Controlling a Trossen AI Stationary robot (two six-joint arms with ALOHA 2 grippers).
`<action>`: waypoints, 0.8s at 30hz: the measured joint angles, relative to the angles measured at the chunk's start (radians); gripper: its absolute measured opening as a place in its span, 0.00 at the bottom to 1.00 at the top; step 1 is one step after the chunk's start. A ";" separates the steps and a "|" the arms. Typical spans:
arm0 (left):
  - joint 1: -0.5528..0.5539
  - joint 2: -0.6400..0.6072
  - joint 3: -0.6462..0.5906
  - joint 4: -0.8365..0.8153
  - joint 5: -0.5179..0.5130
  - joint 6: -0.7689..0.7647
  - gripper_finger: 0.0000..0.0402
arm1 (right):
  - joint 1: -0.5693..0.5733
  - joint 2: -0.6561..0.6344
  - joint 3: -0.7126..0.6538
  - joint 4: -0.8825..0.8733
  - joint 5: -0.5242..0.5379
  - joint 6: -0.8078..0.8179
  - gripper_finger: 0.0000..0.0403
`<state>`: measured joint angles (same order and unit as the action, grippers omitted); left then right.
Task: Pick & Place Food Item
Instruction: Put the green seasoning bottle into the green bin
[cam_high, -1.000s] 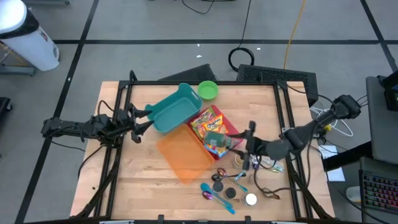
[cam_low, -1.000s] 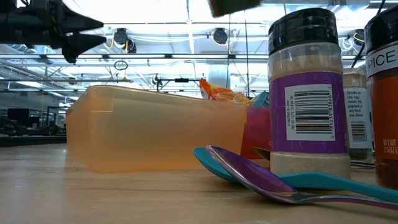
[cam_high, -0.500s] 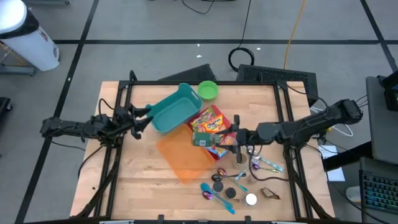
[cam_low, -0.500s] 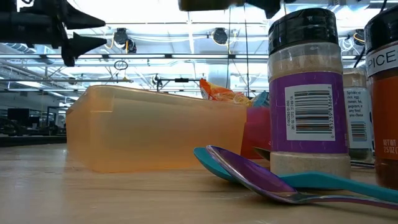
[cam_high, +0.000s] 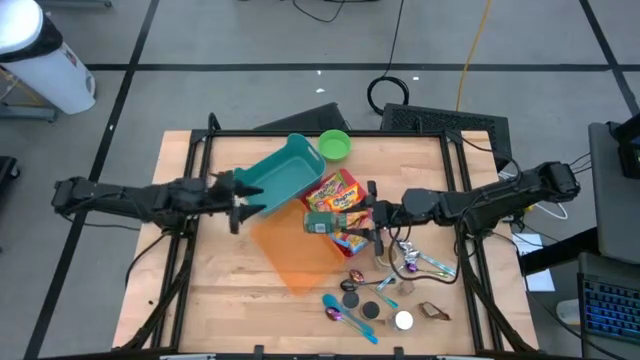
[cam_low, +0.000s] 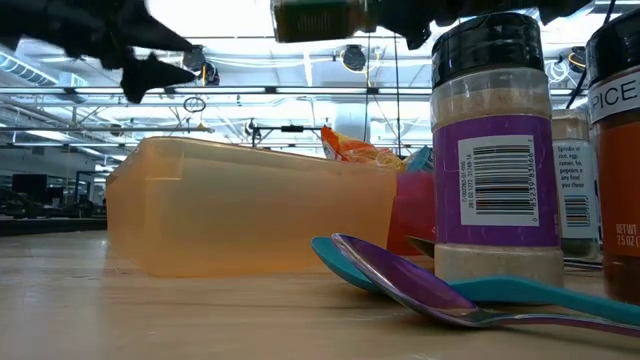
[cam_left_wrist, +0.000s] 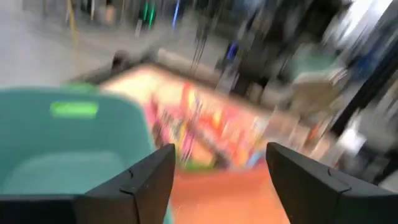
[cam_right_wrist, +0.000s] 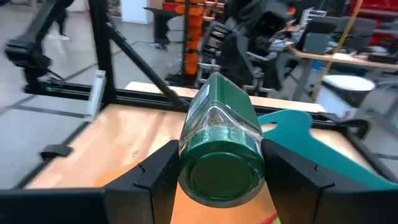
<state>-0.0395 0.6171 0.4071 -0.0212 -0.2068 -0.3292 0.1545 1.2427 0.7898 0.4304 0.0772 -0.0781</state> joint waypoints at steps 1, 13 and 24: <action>0.000 0.056 0.066 -0.083 -0.012 0.018 0.68 | 0.000 0.000 0.000 -0.002 -0.002 0.007 0.47; -0.108 0.511 0.410 -0.213 -0.053 0.454 0.96 | 0.002 0.000 0.000 -0.071 0.001 0.042 0.47; -0.116 0.665 0.510 -0.135 0.032 0.417 0.93 | 0.002 0.035 0.002 -0.099 0.056 0.059 0.47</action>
<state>-0.1551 1.2818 0.9171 -0.1563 -0.1753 0.0881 0.1566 1.2781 0.7918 0.3318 0.1328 -0.0189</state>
